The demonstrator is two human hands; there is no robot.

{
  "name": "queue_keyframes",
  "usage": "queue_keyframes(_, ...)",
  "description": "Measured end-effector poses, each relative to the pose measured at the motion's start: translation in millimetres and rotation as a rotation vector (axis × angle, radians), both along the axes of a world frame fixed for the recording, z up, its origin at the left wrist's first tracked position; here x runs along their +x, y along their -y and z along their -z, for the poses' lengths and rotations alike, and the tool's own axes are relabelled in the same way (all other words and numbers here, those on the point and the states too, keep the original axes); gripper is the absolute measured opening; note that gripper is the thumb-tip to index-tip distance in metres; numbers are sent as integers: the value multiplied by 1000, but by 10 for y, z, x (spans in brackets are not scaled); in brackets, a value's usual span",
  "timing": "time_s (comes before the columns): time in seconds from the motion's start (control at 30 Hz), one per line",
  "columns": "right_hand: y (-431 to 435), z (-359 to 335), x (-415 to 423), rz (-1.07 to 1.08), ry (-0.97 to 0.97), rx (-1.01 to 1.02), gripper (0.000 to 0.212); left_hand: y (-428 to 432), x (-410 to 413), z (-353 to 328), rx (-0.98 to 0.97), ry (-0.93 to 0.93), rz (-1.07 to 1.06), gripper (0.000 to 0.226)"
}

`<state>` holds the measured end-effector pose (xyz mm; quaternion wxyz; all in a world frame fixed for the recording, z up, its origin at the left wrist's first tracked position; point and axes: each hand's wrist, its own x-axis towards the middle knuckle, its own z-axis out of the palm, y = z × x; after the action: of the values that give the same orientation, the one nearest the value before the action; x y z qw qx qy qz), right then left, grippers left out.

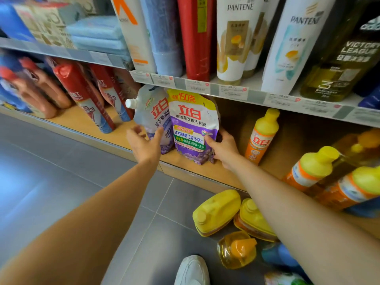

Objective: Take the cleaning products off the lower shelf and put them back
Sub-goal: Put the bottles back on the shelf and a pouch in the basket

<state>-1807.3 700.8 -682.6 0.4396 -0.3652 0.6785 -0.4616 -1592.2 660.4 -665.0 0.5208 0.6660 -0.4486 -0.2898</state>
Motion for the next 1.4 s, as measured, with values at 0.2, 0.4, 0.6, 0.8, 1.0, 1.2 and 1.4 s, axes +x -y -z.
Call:
queue_keyframes(0.2,-143,0,7,-10,5,56,53,354,245,-301,35,183,30,23)
queue_keyframes(0.4,-295,-39,99,-7,-85,95,40,258,436,-660,33,328,82,21)
queue_keyframes(0.6,-653,-278,199,-84,-213,68,34,-169,712,-1116,12,472,207,24)
queue_keyframes(0.8,-1173,-1144,330,-165,-364,-206,14,-873,861,-1567,-63,591,514,24)
queue_keyframes(1.0,-1772,-2118,261,-279,-643,-482,56,-1664,626,-1918,-127,523,854,23)
queue_keyframes(1.2,-2484,-2385,-145,-500,-617,-371,18,-2355,87,-1951,-150,354,1100,34)
queue_keyframes(1.4,-3226,-2514,-556,-454,-544,-370,7,-2936,-434,-1898,-195,183,1178,46)
